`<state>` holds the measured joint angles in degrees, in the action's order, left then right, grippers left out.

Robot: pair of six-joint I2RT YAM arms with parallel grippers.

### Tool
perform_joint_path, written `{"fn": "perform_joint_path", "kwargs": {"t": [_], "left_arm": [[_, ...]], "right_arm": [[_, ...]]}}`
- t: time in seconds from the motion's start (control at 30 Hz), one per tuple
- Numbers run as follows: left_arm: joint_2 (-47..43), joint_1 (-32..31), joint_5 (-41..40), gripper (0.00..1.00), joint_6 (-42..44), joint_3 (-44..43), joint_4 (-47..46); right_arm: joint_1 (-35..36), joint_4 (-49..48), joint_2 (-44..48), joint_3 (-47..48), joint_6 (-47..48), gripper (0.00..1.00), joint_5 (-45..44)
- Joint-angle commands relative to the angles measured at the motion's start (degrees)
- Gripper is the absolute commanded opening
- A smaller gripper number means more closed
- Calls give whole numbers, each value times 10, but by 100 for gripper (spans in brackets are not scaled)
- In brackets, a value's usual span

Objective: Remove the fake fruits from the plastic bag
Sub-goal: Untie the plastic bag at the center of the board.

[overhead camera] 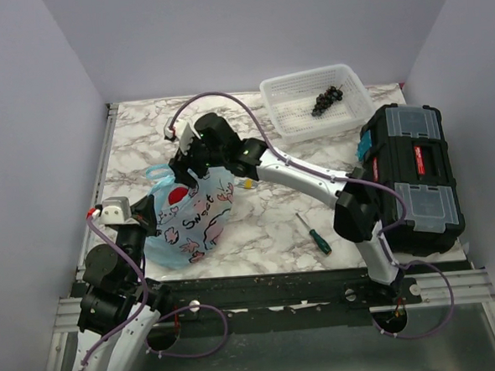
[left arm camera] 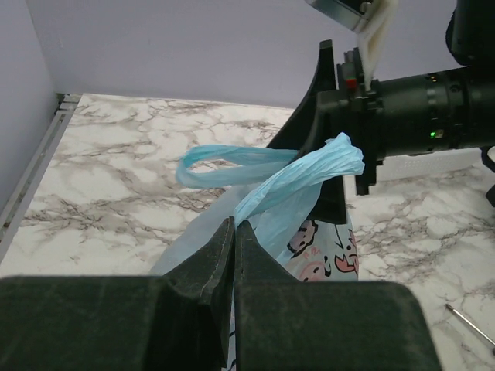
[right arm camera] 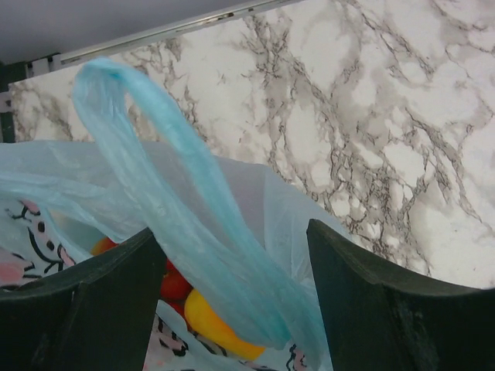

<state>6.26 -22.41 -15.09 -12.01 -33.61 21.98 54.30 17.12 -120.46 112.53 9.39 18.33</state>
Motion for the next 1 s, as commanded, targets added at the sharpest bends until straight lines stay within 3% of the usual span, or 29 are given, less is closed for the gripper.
{"fn": "perform_joint_path", "kwargs": {"t": [0.0, 0.1, 0.33, 0.57, 0.7, 0.83, 0.97], "left_arm": [[3, 6, 26, 0, -4, 4, -11], [1, 7, 25, 0, -4, 4, -10], [-9, 8, 20, 0, -8, 3, -5], [-53, 8, 3, 0, -39, -7, 20], [-91, 8, 3, 0, -64, -37, 67], [-115, 7, 11, 0, -96, -55, 117], [-133, 7, 16, 0, -116, -70, 144]], "right_arm": [[17, -19, -37, 59, -48, 72, -120], [18, -38, -44, 67, -83, 59, -147], [18, -96, -16, 34, -141, 41, -170], [17, -109, -40, 84, -202, 2, -276], [-6, -104, -63, 128, -273, 1, -303], [-48, -116, -92, 162, -352, 1, -244], [-59, -120, -129, 198, -369, 1, -187]]}}
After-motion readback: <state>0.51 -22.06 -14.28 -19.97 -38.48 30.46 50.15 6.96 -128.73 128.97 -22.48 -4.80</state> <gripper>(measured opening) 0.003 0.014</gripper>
